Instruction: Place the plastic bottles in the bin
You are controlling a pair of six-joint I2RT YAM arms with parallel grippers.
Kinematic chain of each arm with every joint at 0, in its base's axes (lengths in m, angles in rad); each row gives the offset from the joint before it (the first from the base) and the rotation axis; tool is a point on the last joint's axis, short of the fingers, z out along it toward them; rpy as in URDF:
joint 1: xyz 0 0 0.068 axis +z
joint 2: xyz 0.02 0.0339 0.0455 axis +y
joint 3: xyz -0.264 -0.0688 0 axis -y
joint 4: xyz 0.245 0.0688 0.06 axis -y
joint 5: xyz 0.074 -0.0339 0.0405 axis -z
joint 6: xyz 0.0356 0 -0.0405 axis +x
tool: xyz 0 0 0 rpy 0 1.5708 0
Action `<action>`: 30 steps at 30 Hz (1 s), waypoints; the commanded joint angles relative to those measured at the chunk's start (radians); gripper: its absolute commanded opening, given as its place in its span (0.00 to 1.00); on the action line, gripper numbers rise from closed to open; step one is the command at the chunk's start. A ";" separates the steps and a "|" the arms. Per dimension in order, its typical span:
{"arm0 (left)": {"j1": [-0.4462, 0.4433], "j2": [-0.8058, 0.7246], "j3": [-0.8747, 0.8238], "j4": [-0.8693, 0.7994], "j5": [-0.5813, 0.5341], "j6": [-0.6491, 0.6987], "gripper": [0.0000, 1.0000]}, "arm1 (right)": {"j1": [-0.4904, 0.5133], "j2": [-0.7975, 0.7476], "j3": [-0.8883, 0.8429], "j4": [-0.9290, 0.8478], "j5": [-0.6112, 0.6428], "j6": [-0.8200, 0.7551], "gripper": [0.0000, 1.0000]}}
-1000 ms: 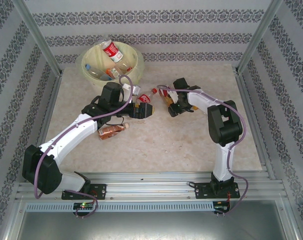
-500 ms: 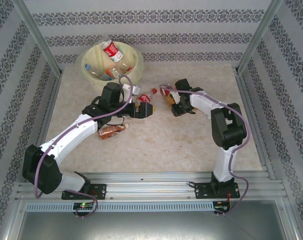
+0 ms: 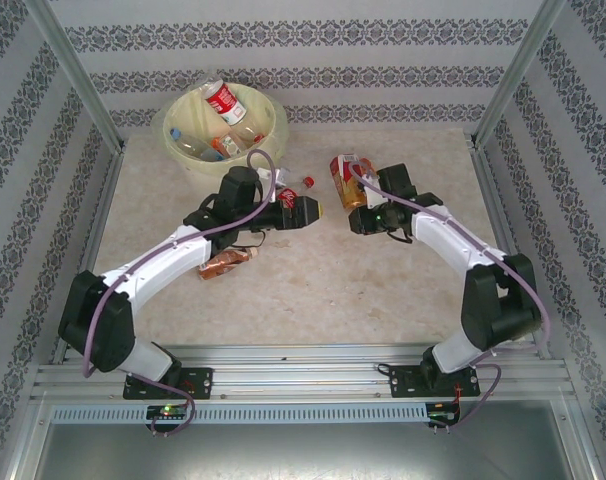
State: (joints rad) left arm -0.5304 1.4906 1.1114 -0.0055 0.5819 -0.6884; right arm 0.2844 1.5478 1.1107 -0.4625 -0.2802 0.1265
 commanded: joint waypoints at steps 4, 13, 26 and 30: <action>-0.013 0.089 0.087 0.123 -0.096 -0.074 1.00 | 0.032 -0.114 -0.050 0.047 -0.114 0.073 0.28; -0.013 0.233 0.216 0.198 -0.077 -0.083 1.00 | 0.097 -0.203 -0.080 0.013 -0.117 0.102 0.28; -0.008 0.327 0.304 0.254 -0.119 -0.129 0.93 | 0.157 -0.243 -0.100 -0.003 -0.088 0.098 0.28; -0.003 0.321 0.306 0.258 -0.119 -0.141 0.85 | 0.162 -0.238 -0.102 -0.010 -0.080 0.096 0.28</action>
State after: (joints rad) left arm -0.5301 1.8145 1.3830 0.1783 0.4732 -0.8093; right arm 0.4305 1.3243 1.0191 -0.4633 -0.3744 0.2146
